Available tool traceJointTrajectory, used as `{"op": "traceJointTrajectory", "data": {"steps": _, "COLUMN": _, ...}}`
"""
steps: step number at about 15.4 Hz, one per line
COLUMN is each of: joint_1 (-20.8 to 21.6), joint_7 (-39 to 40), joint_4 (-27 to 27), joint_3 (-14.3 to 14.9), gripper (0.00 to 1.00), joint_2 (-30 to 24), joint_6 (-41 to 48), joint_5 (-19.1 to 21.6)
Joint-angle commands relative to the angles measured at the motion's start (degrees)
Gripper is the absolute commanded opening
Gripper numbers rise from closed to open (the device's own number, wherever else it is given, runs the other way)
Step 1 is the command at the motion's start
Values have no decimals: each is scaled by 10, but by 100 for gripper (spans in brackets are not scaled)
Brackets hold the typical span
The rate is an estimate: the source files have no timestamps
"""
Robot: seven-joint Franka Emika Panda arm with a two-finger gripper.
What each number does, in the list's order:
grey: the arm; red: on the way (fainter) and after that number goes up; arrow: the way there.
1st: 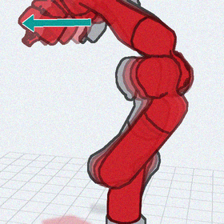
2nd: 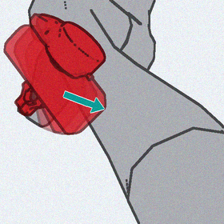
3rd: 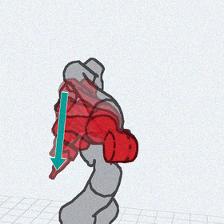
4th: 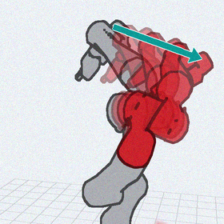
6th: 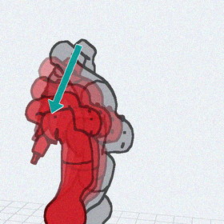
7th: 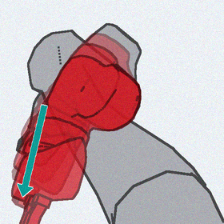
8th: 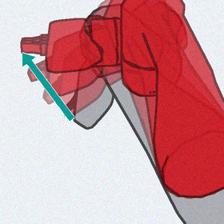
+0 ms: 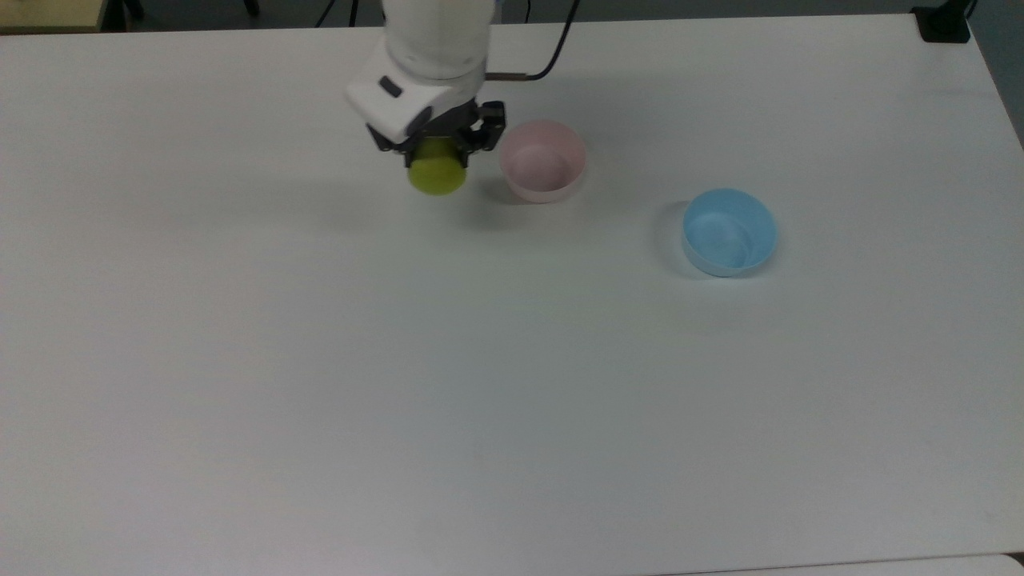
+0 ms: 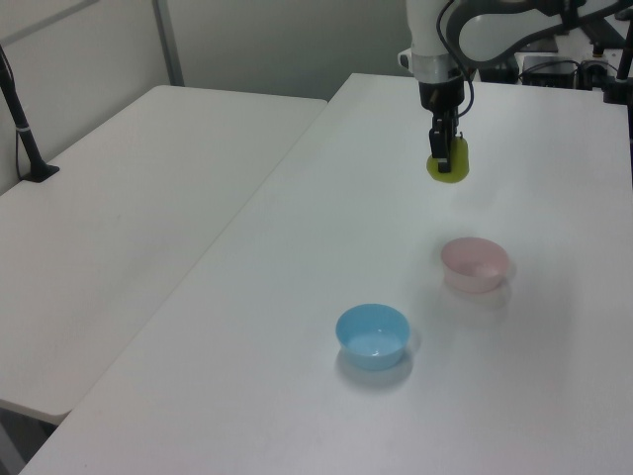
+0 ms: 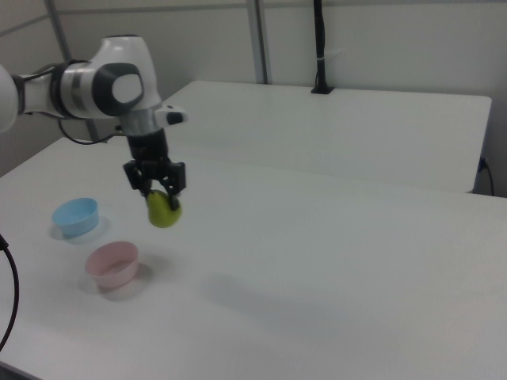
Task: Place the pear in the bowl
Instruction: 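Carry the pear over the pink bowl and lower it inside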
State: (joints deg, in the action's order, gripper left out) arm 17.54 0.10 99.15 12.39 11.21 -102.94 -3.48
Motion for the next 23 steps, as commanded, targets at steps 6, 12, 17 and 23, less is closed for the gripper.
{"op": "traceJointTrajectory", "data": {"steps": 6, "joint_1": 123, "joint_7": 5, "joint_4": 6, "joint_3": 9, "gripper": 20, "joint_2": 8, "joint_6": 87, "joint_5": 8}}
{"op": "traceJointTrajectory", "data": {"steps": 12, "joint_1": 153, "joint_7": 5, "joint_4": 20, "joint_3": 9, "gripper": 20, "joint_2": 59, "joint_6": 86, "joint_5": 4}}
{"op": "traceJointTrajectory", "data": {"steps": 17, "joint_1": 155, "joint_7": 4, "joint_4": 19, "joint_3": 8, "gripper": 71, "joint_2": 84, "joint_6": 72, "joint_5": 1}}
{"op": "traceJointTrajectory", "data": {"steps": 23, "joint_1": 154, "joint_7": -17, "joint_4": 14, "joint_3": 6, "gripper": 100, "joint_2": 83, "joint_6": 49, "joint_5": 1}}
